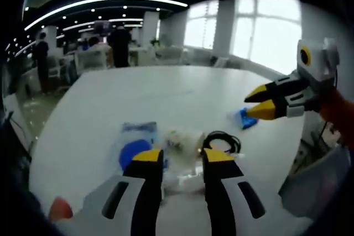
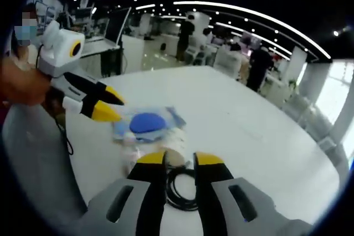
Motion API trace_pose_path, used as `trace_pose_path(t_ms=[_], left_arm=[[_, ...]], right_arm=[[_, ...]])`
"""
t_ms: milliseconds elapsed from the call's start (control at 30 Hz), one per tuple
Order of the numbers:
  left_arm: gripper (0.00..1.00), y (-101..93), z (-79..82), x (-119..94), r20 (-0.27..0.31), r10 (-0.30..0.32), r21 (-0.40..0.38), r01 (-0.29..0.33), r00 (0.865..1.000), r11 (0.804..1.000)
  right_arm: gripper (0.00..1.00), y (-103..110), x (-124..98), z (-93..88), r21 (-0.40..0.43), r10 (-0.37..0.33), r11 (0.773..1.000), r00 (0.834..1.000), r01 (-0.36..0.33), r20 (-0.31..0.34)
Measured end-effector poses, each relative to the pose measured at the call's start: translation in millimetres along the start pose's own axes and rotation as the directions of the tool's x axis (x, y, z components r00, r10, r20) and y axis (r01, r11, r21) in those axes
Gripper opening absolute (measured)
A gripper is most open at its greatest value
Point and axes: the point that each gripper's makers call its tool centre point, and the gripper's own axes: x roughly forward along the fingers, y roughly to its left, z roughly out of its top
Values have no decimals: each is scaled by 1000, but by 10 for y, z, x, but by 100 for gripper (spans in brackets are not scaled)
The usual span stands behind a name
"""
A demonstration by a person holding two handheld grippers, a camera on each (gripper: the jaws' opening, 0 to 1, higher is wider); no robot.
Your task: Arrange the tabletop items into an orderly group along one side of the table until the central work area is clear of visible clutter.
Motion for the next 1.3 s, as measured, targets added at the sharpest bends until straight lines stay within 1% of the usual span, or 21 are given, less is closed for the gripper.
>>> trace_pose_path(t_ms=[167,433,633,733,933,1000,1200,1300], left_arm=[[25,165,-21,-122,5,31,-23,-30,1000,999],[25,339,-64,-184,0,62,-52,-62,998,997],[25,425,-93,-203,-8,85,-65,-85,996,994],[24,442,-98,-189,-12,90,-68,-91,996,994],[24,450,-103,-151,-19,95,-63,-96,995,993],[24,456,-114,-135,-24,97,-62,-99,995,993],[24,463,-140,-89,-40,98,-59,-101,994,993],[23,471,-147,-59,-45,99,-55,-102,994,993]], right_arm=[[19,59,28,57,-10,8,1000,1000,-8,2],[19,62,132,223,-38,18,999,1000,-18,13],[19,56,260,319,-54,34,998,999,-33,17],[19,70,341,318,-62,48,997,999,-47,12],[18,47,471,160,-90,62,994,997,-65,-36],[18,18,518,79,-102,61,993,997,-67,-53],[18,-28,679,-243,-112,77,989,990,-91,-121],[18,-24,754,-380,-98,97,989,984,-112,-147]])
